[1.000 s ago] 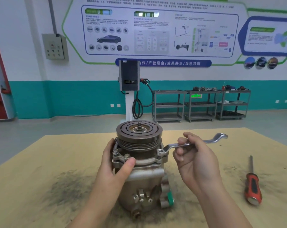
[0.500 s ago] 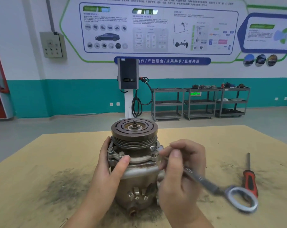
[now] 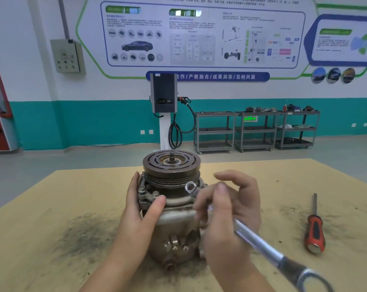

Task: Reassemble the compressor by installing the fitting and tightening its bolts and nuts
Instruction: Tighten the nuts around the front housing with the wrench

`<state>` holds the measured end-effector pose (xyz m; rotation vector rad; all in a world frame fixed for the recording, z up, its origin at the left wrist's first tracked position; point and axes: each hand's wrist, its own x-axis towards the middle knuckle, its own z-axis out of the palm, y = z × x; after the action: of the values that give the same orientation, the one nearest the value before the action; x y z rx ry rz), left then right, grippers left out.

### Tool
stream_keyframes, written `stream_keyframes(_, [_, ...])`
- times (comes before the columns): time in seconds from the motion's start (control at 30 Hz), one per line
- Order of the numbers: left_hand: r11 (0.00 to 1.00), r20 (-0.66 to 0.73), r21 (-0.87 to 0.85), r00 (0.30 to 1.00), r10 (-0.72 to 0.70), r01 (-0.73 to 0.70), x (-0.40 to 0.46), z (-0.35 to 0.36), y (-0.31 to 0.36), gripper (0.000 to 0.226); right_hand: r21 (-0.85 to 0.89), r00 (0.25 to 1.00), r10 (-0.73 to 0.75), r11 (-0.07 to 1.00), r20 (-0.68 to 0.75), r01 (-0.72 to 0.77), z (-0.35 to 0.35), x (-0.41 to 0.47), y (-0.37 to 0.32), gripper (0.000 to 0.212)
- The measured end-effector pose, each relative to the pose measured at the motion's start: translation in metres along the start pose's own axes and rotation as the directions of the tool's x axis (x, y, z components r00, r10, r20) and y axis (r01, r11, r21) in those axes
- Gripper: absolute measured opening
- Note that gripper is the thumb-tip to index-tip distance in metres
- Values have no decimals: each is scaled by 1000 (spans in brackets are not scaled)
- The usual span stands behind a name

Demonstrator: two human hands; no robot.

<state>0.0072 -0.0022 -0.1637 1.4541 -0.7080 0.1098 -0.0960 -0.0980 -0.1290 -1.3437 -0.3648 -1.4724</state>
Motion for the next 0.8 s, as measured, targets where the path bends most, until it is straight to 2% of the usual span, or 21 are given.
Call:
stream_keyframes(0.07, [992,-58,89,994,93,-87,-3,2,1,69,191,969,213,964,-124,-187,-14,21,3,16])
stream_keyframes(0.1, [980,-92,146,984,152,-138,-5,2,1,70,260,930,331,923,-159,-284,-20,31,3,17])
stream_keyframes(0.17, [935,-124,240,947,296,-261,-7,2,6,65,391,836,520,816,-175,-425,-29,38,9,21])
stream_keyframes(0.27, [814,-59,383,868,493,-436,-10,4,14,47,525,714,690,653,-115,-546,-30,43,13,22])
stream_keyframes(0.33, [754,9,428,836,548,-499,-13,7,19,37,550,672,736,598,-88,-583,-30,44,16,21])
stream_keyframes(0.4, [651,76,511,785,615,-560,-15,13,21,30,543,647,761,567,-56,-620,-29,44,17,20])
stream_keyframes(0.47, [584,113,580,766,633,-568,-16,21,22,30,542,625,781,531,-13,-651,-29,44,18,19])
stream_keyframes(0.7, [636,56,619,834,549,-461,-17,24,21,40,473,610,790,518,56,-713,-34,56,22,19])
stream_keyframes(0.8, [603,91,648,834,544,-464,-15,21,22,42,321,474,860,402,189,-857,-33,78,29,20])
